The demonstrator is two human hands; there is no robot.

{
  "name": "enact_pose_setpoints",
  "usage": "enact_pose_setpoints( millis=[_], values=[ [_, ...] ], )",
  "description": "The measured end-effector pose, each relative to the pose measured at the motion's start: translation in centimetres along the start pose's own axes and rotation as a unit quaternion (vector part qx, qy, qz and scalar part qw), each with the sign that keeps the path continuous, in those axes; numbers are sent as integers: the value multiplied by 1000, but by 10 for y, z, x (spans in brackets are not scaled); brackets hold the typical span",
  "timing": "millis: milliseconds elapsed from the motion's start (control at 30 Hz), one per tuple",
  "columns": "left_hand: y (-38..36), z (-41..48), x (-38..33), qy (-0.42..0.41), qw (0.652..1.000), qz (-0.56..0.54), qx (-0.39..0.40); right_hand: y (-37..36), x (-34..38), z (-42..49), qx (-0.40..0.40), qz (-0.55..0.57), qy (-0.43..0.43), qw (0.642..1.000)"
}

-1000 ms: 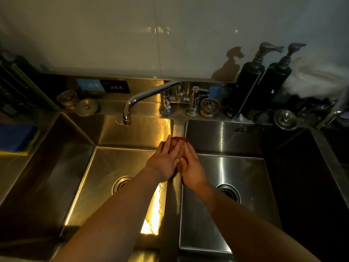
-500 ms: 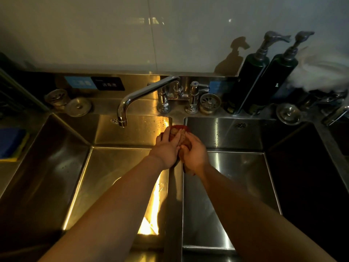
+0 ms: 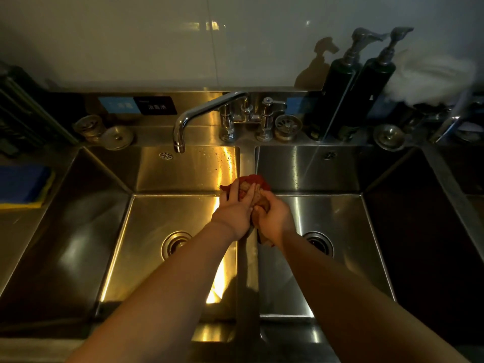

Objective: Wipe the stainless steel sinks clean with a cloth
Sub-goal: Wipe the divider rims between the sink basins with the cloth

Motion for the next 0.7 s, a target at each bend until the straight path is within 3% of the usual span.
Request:
enact_pose_setpoints(
  millis=[400, 700],
  values=[
    [-28, -74, -7, 12, 1000, 28, 7, 8, -10, -67, -6, -50, 23, 998],
    [-52, -128, -20, 58, 995, 77, 3, 16, -24, -103, 89, -126, 62, 986]
  ],
)
Point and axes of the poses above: each hand's wrist, its own z-axis towards the middle knuckle, its own y-axis out of the back of the hand, x = y × z, the point moved 4 cm from there along z, towards the middle knuckle, and after that the axes turned 6 degrees about -z, right-handed, at the moved point
